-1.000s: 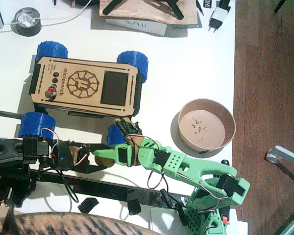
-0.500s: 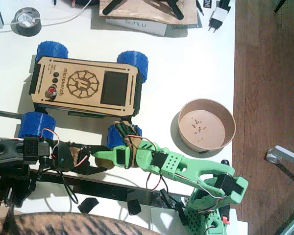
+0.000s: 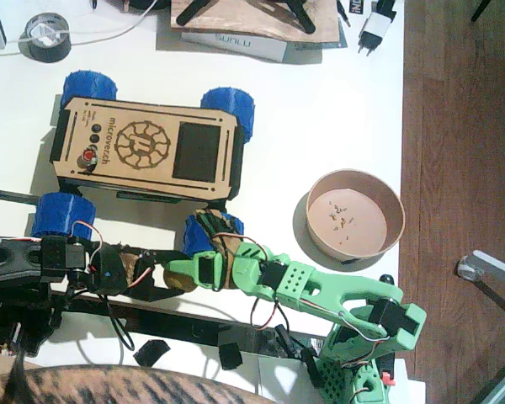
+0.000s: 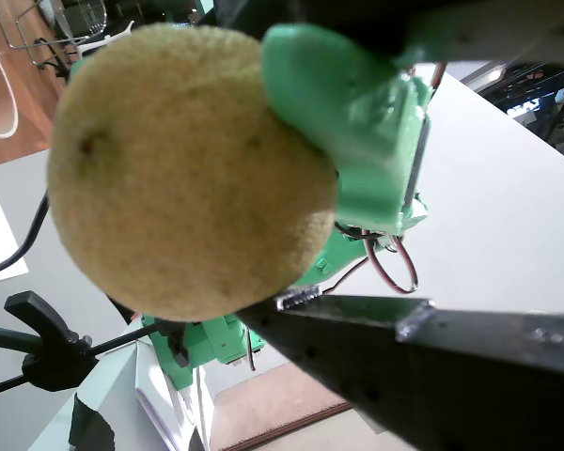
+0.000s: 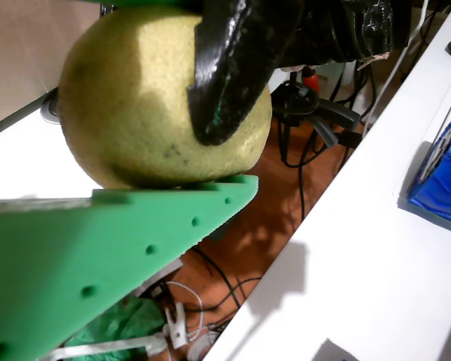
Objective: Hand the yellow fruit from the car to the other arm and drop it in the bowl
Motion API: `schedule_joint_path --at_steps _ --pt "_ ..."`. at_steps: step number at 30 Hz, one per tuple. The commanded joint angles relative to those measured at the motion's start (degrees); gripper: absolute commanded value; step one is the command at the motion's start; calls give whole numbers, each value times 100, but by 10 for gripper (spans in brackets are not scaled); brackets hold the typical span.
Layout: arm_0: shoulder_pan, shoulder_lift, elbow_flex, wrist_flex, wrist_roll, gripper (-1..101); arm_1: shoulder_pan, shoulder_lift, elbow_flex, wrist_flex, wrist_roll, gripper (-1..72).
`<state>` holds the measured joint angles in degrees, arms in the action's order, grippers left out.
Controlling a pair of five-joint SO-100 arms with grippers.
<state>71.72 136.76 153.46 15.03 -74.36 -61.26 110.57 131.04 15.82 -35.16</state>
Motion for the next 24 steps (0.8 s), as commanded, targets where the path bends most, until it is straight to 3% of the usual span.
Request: schedule_joint_path --at_steps 1,8,13,15,24 --pt "-9 26 -70 -202 -44 0 -88 18 -299 18 70 0" --pt "-9 18 -70 -202 -44 18 -88 44 -299 -9 62 0" --pt "-9 -26 -70 -255 -44 481 -79 97 -272 -9 53 0" --pt "-9 -26 -70 -255 -44 578 -70 123 -255 -9 44 0" --pt "-9 -26 -70 -185 -35 635 -18 158 -202 -62 -9 0"
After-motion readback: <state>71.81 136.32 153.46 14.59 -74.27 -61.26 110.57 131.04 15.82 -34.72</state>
